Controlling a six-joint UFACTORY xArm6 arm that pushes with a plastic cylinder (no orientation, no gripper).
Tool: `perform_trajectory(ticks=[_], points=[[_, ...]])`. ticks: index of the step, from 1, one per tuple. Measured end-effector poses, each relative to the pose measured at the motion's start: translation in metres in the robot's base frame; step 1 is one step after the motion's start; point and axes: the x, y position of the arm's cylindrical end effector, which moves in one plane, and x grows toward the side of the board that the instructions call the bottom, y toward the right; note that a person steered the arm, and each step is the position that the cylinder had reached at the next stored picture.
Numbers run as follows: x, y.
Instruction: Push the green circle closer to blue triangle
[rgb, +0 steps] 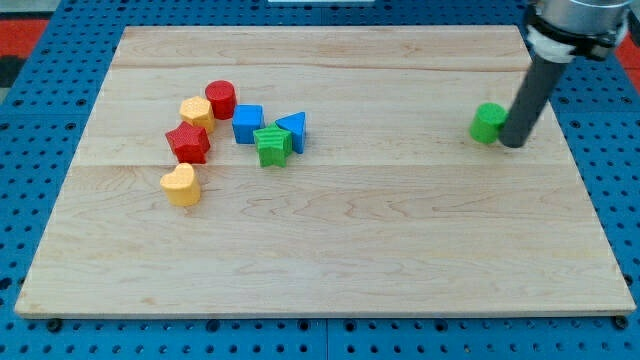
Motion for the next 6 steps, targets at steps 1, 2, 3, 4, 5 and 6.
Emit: perform_trajectory(ticks=[1,2,3,4,5,6], points=[[-0.010,-0.007],[-0.013,0.027],[-0.032,0.012],[-0.052,-0.037],[-0.056,-0.073],[-0.059,-0.114]])
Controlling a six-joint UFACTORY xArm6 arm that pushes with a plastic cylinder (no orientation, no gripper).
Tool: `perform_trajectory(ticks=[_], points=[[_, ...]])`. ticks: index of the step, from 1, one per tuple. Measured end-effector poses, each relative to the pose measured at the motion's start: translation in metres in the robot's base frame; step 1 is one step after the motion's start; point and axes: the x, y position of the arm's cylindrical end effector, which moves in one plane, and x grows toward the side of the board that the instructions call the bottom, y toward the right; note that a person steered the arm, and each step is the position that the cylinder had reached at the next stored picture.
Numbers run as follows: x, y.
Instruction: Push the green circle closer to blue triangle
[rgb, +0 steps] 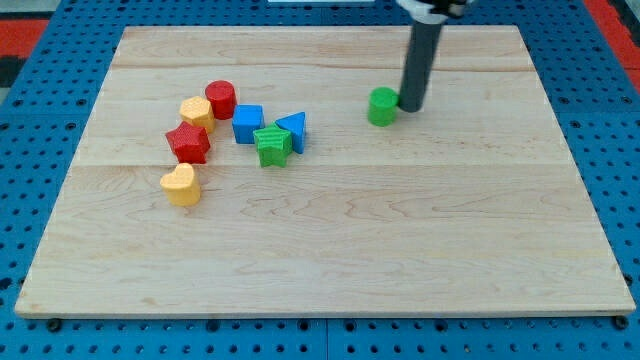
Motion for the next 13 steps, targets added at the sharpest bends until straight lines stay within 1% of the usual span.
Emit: perform_trajectory(ticks=[1,4,7,10,11,12,13], points=[[-0.003,-0.032],[-0.003,-0.051],[-0.003,-0.058],[-0.003,-0.087],[0.003,-0.080],[0.019,-0.050],[0.039,-0.044]])
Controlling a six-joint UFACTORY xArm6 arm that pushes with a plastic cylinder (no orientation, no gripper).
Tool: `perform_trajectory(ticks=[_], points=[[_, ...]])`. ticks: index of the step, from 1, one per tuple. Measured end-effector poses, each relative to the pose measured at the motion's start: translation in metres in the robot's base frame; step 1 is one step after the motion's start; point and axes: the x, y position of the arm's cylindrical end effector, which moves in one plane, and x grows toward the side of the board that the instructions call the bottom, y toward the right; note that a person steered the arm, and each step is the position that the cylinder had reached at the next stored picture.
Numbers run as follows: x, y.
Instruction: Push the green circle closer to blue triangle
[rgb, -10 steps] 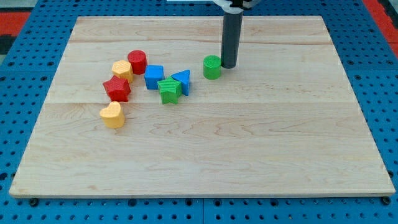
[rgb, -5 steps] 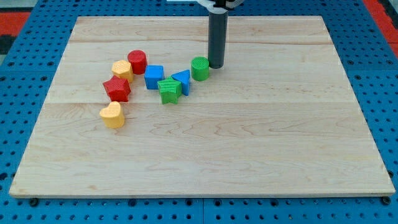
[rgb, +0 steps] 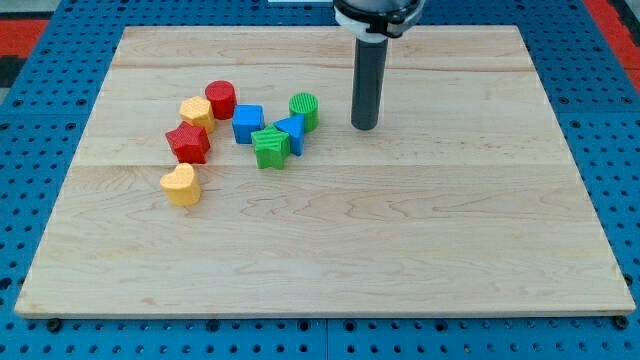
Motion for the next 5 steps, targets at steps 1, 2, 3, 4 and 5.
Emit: perform_trajectory(ticks=[1,2,3,4,5], points=[[0.003,-0.018],[-0.010,-0.025],[-0.026,-0.034],[-0.027,-0.045],[-0.027,-0.047]])
